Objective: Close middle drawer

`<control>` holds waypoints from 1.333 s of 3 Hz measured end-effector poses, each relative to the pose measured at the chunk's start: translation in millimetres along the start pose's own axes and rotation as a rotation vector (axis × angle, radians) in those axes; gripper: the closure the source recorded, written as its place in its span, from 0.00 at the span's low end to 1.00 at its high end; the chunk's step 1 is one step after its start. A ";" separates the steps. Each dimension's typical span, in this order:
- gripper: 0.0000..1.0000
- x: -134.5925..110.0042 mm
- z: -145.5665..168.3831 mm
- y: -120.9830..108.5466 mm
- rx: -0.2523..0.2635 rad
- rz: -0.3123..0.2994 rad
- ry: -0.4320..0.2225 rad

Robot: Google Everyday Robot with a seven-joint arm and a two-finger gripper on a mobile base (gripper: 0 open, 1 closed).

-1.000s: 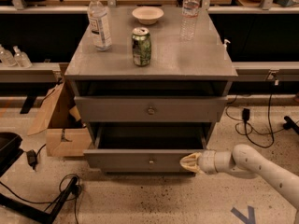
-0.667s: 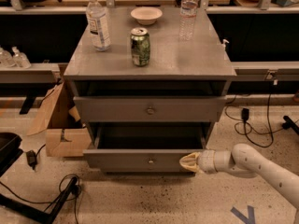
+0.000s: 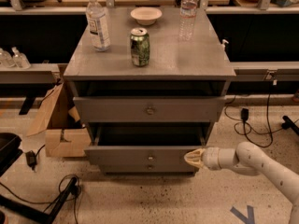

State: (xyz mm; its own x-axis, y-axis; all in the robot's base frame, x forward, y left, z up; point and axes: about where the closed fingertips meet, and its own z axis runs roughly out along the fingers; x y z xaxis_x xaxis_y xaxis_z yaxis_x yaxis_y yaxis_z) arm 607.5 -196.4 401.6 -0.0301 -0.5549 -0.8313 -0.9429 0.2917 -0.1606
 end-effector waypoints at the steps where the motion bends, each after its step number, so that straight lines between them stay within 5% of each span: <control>1: 1.00 14.6 -3.0 -21.8 0.028 0.014 -0.003; 4: 1.00 33.4 -6.1 -41.5 0.056 0.035 -0.008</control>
Offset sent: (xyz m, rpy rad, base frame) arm 0.1224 -0.1177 -0.0452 0.0390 -0.0310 -0.2033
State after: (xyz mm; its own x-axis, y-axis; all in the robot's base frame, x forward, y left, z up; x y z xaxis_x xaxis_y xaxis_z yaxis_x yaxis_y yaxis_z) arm 643.6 -231.8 383.8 -0.0598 -0.5376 -0.8411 -0.9213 0.3540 -0.1608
